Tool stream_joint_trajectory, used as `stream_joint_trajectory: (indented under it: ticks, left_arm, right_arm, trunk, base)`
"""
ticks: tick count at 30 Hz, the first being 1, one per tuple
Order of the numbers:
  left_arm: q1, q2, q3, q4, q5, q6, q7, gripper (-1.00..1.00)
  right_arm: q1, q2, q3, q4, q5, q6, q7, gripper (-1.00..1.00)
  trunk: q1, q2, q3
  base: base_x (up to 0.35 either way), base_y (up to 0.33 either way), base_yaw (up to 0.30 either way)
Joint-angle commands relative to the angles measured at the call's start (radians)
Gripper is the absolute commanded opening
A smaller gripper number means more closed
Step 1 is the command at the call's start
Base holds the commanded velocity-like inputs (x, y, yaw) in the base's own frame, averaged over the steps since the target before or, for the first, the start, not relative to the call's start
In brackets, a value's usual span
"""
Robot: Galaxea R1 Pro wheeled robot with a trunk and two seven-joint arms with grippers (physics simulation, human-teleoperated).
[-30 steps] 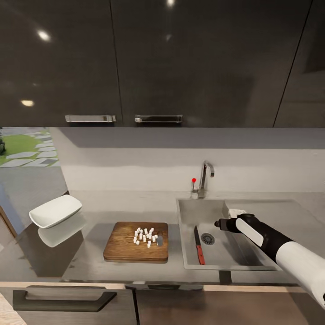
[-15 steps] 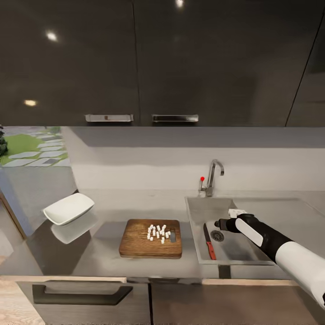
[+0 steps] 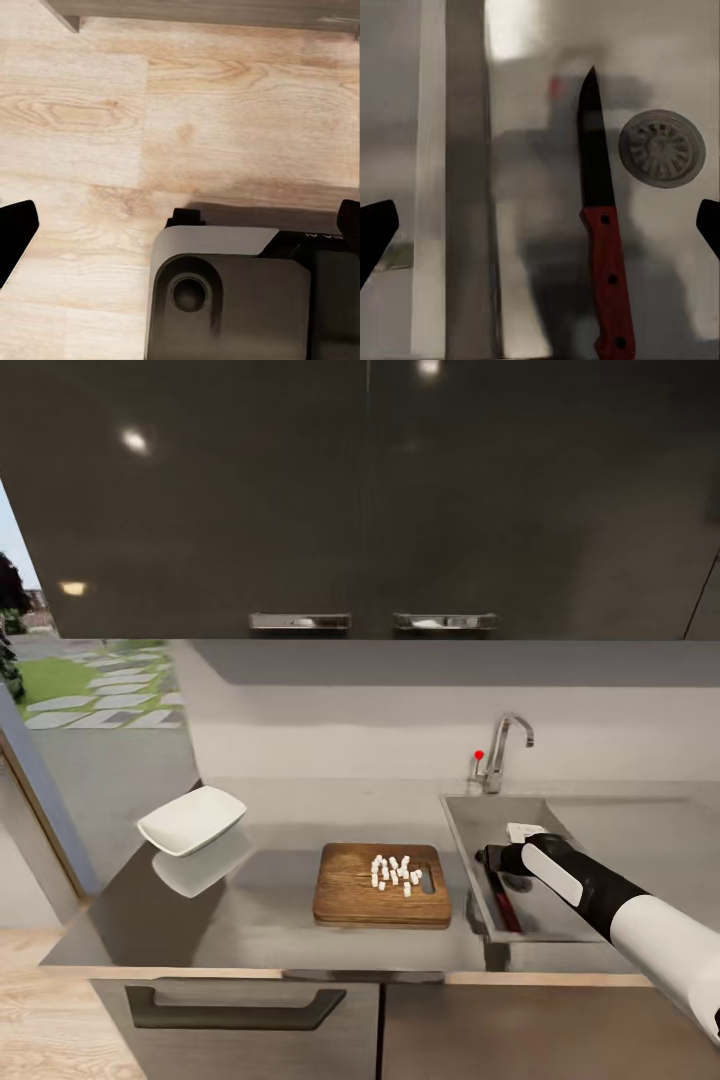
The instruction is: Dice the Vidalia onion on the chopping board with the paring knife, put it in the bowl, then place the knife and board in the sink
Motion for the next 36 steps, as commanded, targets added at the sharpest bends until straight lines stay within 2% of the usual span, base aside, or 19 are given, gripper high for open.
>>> stream_joint_trajectory:
  ticks: [1,5,18,25,32,36]
  left_arm:
    - [-0.002,-0.001,-0.004,0.004,0.008,-0.007,0.000,1.00]
    - [-0.002,0.000,-0.004,0.004,0.008,-0.007,0.000,1.00]
    - [-0.002,-0.001,-0.004,0.004,0.008,-0.007,0.000,1.00]
    - [-0.002,-0.001,-0.004,0.004,0.008,-0.007,0.000,1.00]
    - [-0.002,-0.001,-0.004,0.004,0.008,-0.007,0.000,1.00]
    - [-0.002,-0.001,-0.004,0.004,0.008,-0.007,0.000,1.00]
  right_arm:
    - [-0.002,-0.001,0.007,-0.002,-0.010,0.000,-0.009,1.00]
    - [-0.002,-0.001,0.007,-0.001,-0.010,0.000,-0.009,1.00]
    - [-0.002,-0.001,0.007,-0.002,-0.010,0.000,-0.009,1.00]
    - [-0.002,-0.001,0.007,-0.002,-0.010,0.000,-0.009,1.00]
    - [-0.002,0.000,0.007,-0.002,-0.010,0.000,-0.009,1.00]
    - [-0.002,0.014,0.008,-0.002,-0.010,0.000,-0.009,1.00]
  trunk:
    - [0.000,-0.002,-0.002]
    - [0.000,-0.002,-0.002]
    - [0.000,-0.002,-0.002]
    - [0.000,-0.002,-0.002]
    - [0.000,-0.002,-0.002]
    - [0.000,-0.002,-0.002]
  base:
    - [0.000,0.290,0.000]
    - [0.000,0.248,0.000]
    - [0.000,0.019,0.000]
    - [0.000,0.211,0.000]
    - [0.000,0.048,0.000]
    - [0.000,0.001,0.000]
